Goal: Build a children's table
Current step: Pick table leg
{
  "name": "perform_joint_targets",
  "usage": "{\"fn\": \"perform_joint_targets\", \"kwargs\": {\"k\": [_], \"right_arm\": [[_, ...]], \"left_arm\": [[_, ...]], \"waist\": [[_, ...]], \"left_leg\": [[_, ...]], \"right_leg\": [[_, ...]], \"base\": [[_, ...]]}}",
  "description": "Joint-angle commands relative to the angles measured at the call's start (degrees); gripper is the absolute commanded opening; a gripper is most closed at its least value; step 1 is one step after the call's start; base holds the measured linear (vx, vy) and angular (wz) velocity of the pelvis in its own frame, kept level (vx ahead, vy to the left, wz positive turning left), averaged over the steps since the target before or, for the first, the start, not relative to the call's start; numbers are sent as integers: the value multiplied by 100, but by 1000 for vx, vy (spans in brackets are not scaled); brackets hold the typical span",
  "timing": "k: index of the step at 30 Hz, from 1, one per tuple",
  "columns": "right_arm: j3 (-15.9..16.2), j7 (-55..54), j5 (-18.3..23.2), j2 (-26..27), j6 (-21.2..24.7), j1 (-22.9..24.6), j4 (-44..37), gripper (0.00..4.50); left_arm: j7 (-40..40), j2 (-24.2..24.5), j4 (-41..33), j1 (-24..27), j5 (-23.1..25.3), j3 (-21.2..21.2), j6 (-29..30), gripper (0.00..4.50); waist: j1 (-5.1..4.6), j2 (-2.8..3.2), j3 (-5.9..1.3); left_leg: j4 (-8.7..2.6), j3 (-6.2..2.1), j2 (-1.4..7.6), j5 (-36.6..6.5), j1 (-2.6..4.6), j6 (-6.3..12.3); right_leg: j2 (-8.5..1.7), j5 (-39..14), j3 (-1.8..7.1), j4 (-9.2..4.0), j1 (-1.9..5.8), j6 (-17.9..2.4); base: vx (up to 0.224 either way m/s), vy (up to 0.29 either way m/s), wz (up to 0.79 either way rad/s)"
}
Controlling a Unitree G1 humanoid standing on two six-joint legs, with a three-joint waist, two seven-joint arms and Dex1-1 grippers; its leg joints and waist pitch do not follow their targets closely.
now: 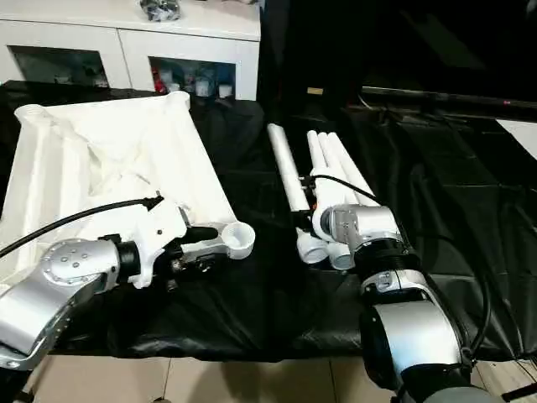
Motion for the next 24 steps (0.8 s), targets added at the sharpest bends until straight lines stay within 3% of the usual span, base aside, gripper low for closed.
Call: {"fn": "perform_joint_targets", "kwargs": {"k": [1,5,7,11,12,16,20,23,24], "right_arm": [[-117,-25,17,-19,-72,-53,72,193],[-339,98,245,0,-279,-17,-103,189],[-570,429,540,52,-813,123,-468,189],[-534,1039,719,18,-1139,337,-1020,188],[-493,1694,992,-14,-1231,603,-1674,188],[-414,2606,1477,-108,-1041,960,-2565,188],[-327,3140,1858,-182,-903,1223,-3154,188],[-316,3337,2082,-158,-793,1377,-3525,188],[-292,3402,2133,-147,-774,1429,-3636,188]], "left_arm": [[109,-47,45,-144,-58,148,35,229],[503,-398,237,-452,-250,493,476,229],[1126,-901,567,-821,-376,917,956,246],[1622,-1446,886,-1203,-702,1410,1169,266],[1849,-1802,1110,-1494,-1010,1693,1123,276],[2121,-2330,1451,-1969,-1397,2059,1242,305],[2204,-2691,1740,-2375,-1551,2213,1272,347],[2121,-2787,1986,-2548,-1537,2098,1166,356],[2142,-2819,2062,-2583,-1521,2084,1155,375]], "waist": [[10,47,-359],[17,42,-382],[36,18,-379],[55,-44,-390],[63,-41,-396],[142,-83,-396],[188,-105,-377],[215,-106,-359],[223,-66,-371]], "left_leg": [[-412,-53,266,-680,50,-224],[-389,-37,262,-559,61,-187],[-375,-30,262,-589,49,-118],[-369,-40,251,-380,19,91],[-354,-39,243,-324,10,158],[-353,-53,279,-234,28,434],[-352,-58,293,-308,45,446],[-365,-62,284,-366,42,448],[-367,-83,296,-338,41,414]], "right_leg": [[-450,-660,298,-392,282,-1183],[-441,-433,303,-371,285,-1228],[-448,-294,311,-369,299,-1262],[-457,-189,294,-378,327,-1271],[-456,-105,298,-365,350,-1301],[-470,38,281,-379,340,-1368],[-482,-193,282,-405,325,-1386],[-479,-431,282,-457,322,-1247],[-492,-391,276,-427,325,-1246]], "base": [[0,0,0],[0,0,0],[0,0,0],[0,0,0],[0,0,0],[0,0,0],[0,0,0],[0,0,0],[0,0,0]]}}
